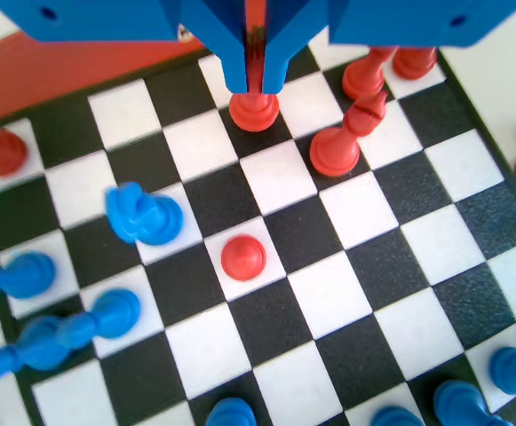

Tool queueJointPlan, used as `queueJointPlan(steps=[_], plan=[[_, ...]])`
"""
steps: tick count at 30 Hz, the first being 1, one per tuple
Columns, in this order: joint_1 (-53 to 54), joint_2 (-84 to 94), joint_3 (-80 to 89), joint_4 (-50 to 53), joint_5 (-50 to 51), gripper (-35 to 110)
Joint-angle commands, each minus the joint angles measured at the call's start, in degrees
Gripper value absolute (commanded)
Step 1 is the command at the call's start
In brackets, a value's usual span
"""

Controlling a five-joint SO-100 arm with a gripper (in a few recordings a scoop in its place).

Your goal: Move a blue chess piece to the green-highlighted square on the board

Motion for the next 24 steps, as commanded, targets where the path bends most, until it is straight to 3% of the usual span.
queueJointPlan(steps=[1, 16, 24], plan=[[2.6, 10.7, -4.1, 3.0, 0.4, 1], [18.4, 13.4, -22.3, 17.7, 7.7, 1], [27.8, 4.7, -28.6, 18.0, 7.6, 1]])
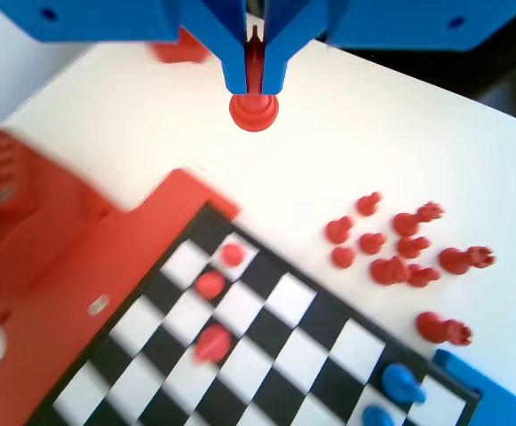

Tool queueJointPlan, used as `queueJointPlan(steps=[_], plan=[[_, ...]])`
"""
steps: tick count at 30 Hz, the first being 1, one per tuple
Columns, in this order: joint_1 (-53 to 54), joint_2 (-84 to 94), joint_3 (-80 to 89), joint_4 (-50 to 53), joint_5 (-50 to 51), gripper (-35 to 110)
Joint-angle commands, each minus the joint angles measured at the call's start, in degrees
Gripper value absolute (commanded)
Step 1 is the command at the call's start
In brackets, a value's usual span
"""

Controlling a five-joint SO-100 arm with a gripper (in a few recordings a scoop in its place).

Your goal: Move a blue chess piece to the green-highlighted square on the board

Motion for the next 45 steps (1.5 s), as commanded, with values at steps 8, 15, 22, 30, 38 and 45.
queueJointPlan(steps=[8, 15, 22, 30, 38, 45], plan=[[8.1, -11.2, -9.8, -2.1, -1.7, 1], [9.9, -15.9, -7.4, -6.2, -2.6, 1], [11.0, -18.5, -2.4, -11.1, -4.4, 1], [10.9, -19.6, 4.7, -15.5, -6.9, 1], [10.7, -19.6, 5.8, -16.0, -8.3, 2], [10.7, -19.5, 3.4, -13.5, -9.9, 17]])
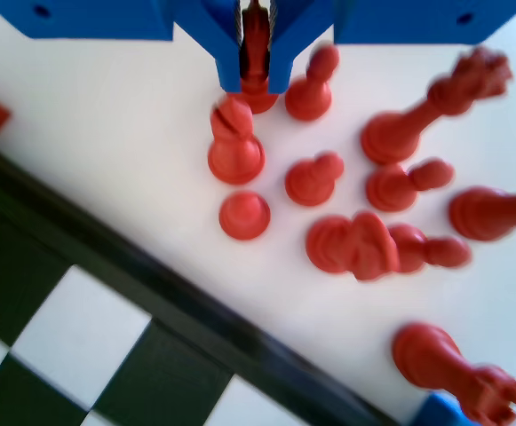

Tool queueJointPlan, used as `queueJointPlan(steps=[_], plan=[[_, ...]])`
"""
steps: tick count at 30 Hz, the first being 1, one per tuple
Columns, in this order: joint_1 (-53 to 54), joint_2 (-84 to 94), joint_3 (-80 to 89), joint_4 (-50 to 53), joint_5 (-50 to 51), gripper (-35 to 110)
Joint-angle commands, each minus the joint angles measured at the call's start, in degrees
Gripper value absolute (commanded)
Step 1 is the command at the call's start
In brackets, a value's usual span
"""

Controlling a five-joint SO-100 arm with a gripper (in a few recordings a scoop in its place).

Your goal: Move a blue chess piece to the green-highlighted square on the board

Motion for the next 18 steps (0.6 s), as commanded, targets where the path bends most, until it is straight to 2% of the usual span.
queueJointPlan(steps=[1, 12, 18], plan=[[0.6, 3.3, -3.0, 2.1, -1.3, 17], [-0.3, 7.6, -14.9, 11.8, -0.6, 17], [-3.7, 15.7, -15.7, 14.0, -0.2, 16]])
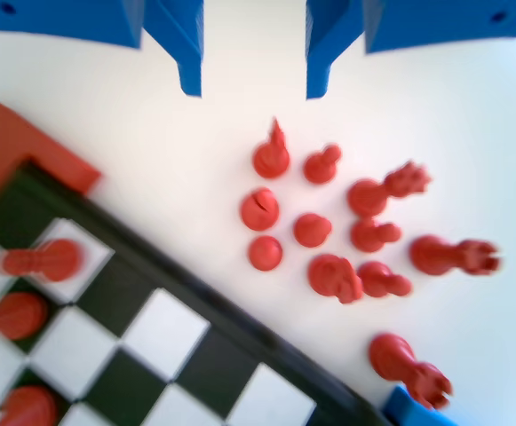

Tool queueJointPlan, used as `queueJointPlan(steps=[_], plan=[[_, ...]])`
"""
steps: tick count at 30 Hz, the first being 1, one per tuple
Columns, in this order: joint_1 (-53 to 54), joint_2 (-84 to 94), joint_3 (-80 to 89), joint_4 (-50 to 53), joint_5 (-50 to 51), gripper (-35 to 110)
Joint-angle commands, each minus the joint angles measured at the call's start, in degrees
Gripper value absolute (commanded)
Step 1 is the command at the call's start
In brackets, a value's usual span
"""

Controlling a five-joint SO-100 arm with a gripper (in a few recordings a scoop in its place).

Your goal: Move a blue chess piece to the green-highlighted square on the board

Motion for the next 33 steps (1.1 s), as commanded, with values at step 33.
queueJointPlan(steps=[33], plan=[[-39.6, 45.4, 55.8, -18.3, -2.3, 13]])
